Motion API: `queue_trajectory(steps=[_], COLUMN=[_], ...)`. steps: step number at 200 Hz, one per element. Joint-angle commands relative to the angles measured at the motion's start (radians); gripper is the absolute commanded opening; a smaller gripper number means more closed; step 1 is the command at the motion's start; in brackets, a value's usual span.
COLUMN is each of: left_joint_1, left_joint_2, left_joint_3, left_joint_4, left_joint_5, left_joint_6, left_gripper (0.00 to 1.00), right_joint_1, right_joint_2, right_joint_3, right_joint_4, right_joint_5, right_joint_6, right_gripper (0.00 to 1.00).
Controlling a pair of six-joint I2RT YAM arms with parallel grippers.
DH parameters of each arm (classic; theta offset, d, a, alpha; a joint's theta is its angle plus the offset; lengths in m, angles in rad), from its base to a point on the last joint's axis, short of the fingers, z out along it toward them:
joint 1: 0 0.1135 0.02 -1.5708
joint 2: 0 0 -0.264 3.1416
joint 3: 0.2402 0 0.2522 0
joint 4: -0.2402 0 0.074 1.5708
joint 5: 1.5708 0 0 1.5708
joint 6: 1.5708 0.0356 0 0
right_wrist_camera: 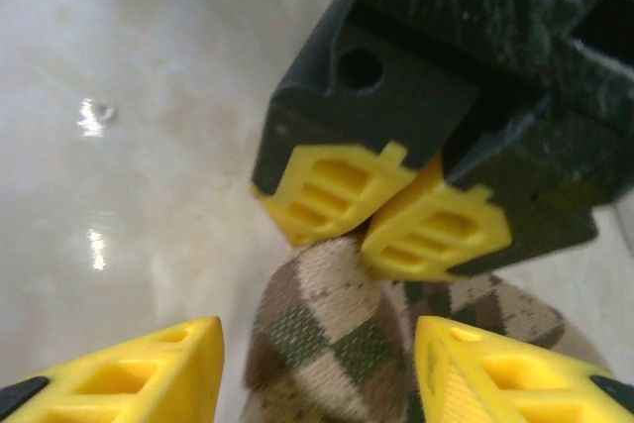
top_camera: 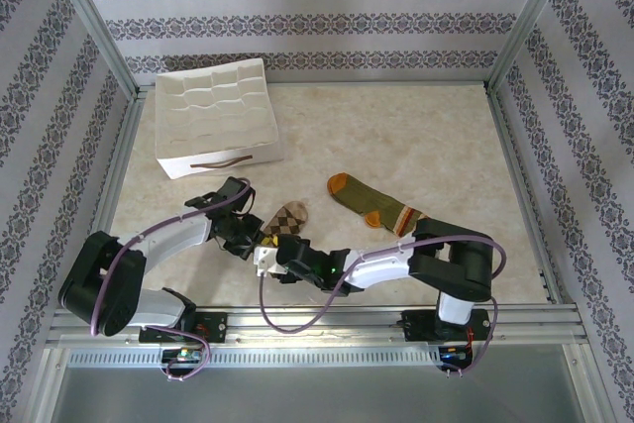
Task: Roll the socks
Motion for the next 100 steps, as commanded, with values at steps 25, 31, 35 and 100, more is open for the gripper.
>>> queue_trajectory(steps=[25, 31, 35, 100], left_joint_1=[-0.01, -0.01, -0.01, 0.068], left_joint_2=[0.015, 0.011, 0.008, -0.106], left_joint_3=[0.009, 0.009, 0.011, 0.073], left_joint_4=[-0.095, -0.094, -0.095, -0.132], left_joint_5=[-0.025, -0.025, -0.025, -0.038], left_joint_6=[0.001, 0.0, 0.001, 0.021], left_gripper=[0.0, 0.0, 0.0, 0.73], right_joint_1=[-0.005, -0.01, -0.014, -0.101], right_joint_2=[0.116, 0.124, 0.128, 0.059], right_joint_3=[0.067, 0.066, 0.063, -0.037], right_joint_4=[-0.043, -0.053, -0.059, -0.142], right_joint_5=[0.13, 0.135, 0.134, -0.146], right_joint_6=[-0.026, -0.01, 0.001, 0.191], right_gripper=[0.33, 0.28, 0.24, 0.0])
